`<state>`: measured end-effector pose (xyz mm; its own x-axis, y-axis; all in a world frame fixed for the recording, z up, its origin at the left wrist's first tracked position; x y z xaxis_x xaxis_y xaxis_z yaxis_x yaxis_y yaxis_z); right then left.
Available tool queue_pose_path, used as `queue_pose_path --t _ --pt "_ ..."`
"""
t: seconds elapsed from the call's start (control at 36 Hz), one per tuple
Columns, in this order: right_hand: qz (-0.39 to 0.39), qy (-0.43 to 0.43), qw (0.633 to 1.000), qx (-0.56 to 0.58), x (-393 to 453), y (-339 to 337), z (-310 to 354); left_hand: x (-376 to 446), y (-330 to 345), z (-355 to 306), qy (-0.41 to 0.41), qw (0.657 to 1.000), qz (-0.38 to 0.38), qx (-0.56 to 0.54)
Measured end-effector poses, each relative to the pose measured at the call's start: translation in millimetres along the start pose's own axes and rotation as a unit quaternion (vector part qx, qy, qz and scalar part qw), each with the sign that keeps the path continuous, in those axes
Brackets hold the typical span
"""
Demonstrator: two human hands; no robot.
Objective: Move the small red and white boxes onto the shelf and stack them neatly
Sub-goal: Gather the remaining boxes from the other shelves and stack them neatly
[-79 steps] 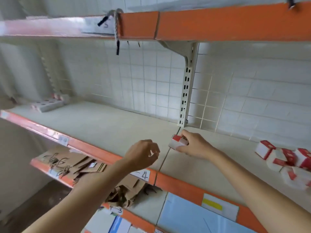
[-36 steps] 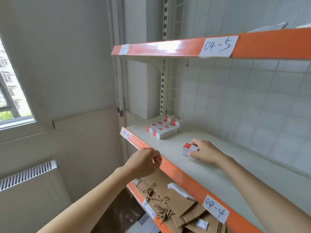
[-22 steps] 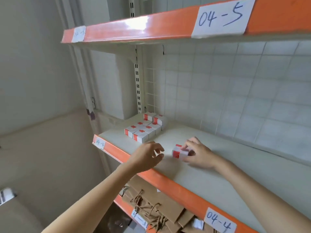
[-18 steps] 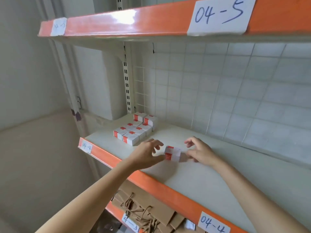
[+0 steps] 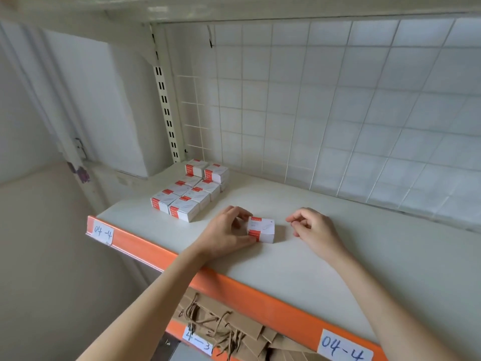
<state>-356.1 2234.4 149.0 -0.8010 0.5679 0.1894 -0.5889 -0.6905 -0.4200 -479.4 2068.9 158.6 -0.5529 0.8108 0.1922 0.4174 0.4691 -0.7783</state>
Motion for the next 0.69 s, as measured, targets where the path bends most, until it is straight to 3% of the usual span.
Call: queue_pose_path --t 0.22,0.44,0.56,0.69 --pt "0.005 -0.017 1.000 -0.012 1.0 1.9 3.8 -2.1 -3.4 -6.5 0.041 0.999 -0.013 -0.026" --pt "0.012 -0.045 0.997 -0.057 0.2 4.5 8.6 -2.9 -4.3 -6.6 0.021 0.999 -0.028 -0.009" --pt "0.075 -0.049 0.994 -0.066 1.1 16.7 20.3 -1.0 -5.8 -1.2 -0.005 0.999 -0.040 0.029" --pt "0.178 -0.061 0.964 -0.190 7.8 43.6 38.2 -1.8 -18.2 1.9 0.005 0.992 -0.058 0.110"
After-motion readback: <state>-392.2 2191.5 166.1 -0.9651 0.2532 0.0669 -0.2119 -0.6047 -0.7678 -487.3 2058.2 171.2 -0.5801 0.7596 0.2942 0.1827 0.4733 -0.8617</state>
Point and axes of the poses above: each hand's wrist, its own x-axis towards the middle knuckle, its own y-axis out of the palm, z = x × y, the point moved 6 cm from there along x, towards the middle knuckle, and after that the axes turned 6 degrees about x, right-handed, at the moved point
